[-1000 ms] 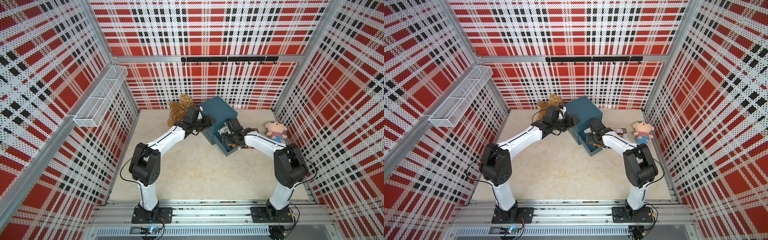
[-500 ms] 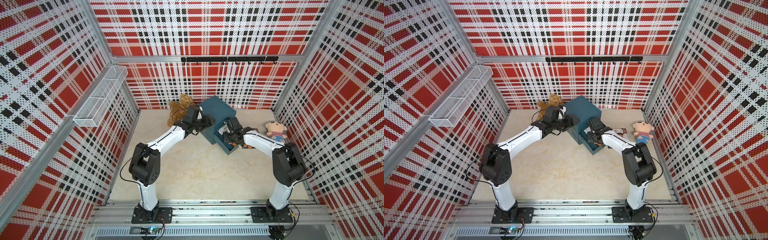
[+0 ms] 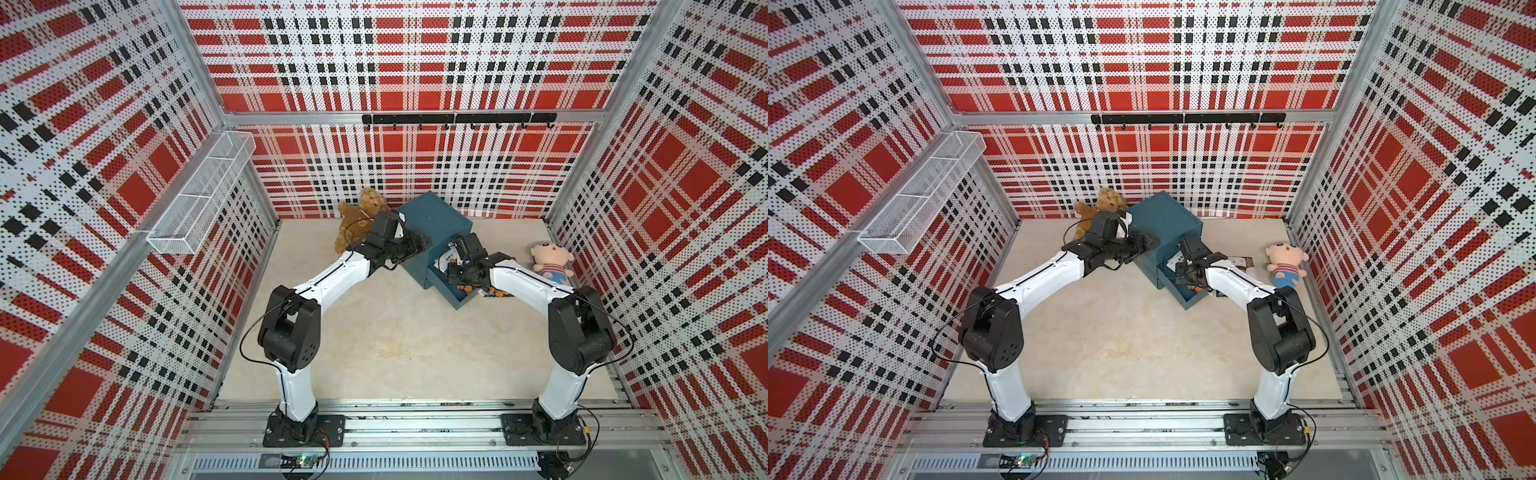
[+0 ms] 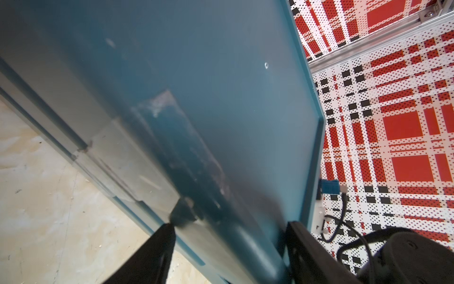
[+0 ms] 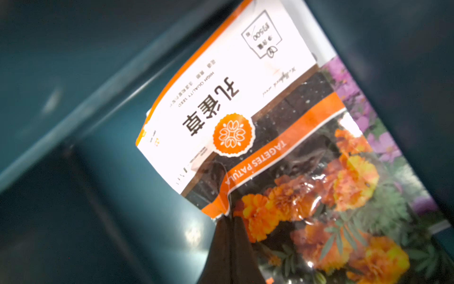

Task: Take the seed bags out of the drawer
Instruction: Pick up the seed packet from the drawer.

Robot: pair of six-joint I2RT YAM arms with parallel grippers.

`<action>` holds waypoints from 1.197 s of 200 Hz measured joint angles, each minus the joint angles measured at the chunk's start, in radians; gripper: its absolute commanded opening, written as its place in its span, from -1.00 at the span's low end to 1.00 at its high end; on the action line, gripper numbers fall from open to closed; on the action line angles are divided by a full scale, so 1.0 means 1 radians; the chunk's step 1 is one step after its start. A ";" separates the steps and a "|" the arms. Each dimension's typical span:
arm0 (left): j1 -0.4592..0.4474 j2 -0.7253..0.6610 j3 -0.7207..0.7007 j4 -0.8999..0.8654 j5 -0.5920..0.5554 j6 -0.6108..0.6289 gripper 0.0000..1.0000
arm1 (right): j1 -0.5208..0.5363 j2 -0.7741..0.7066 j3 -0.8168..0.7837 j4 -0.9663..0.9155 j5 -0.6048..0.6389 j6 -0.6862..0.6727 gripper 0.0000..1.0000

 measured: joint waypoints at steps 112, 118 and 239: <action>0.000 0.002 0.005 -0.006 0.000 0.001 0.51 | -0.028 -0.161 0.098 -0.228 0.026 -0.014 -1.00; 0.000 0.002 0.005 -0.006 0.000 0.001 0.51 | -0.028 -0.168 0.103 -0.237 0.029 -0.020 -1.00; -0.003 0.002 0.005 -0.006 -0.002 0.001 0.51 | -0.082 -0.254 -0.090 -0.089 -0.121 0.027 -1.00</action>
